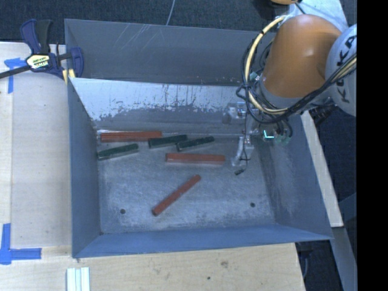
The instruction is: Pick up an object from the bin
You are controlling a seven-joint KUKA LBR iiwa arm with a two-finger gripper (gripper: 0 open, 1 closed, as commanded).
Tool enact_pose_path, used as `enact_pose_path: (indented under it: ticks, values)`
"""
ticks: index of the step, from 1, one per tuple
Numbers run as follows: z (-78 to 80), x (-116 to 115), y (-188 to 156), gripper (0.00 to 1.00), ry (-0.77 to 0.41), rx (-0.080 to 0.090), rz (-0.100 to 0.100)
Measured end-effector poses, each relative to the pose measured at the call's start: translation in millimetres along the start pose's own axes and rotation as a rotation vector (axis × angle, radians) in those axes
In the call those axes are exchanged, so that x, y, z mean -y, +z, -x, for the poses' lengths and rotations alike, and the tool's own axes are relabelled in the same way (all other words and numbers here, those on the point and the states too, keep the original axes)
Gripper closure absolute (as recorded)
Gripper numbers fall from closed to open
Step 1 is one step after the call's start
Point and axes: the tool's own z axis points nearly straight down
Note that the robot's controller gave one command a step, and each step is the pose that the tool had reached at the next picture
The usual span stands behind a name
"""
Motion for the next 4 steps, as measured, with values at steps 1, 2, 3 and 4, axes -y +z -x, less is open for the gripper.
enact_pose_path:
  ticks: [1, 2, 3, 4]
  values:
    - [12.2, -10, 37, 0.0, -0.004, 0.017, -0.001]
    - [32.2, -36, 133, 1.0, -0.018, 0.011, -0.001]
    - [28.7, -37, 141, 0.0, -0.019, 0.006, 0.0]
    - [32.1, -37, 136, 1.0, -0.019, 0.018, 0.0]
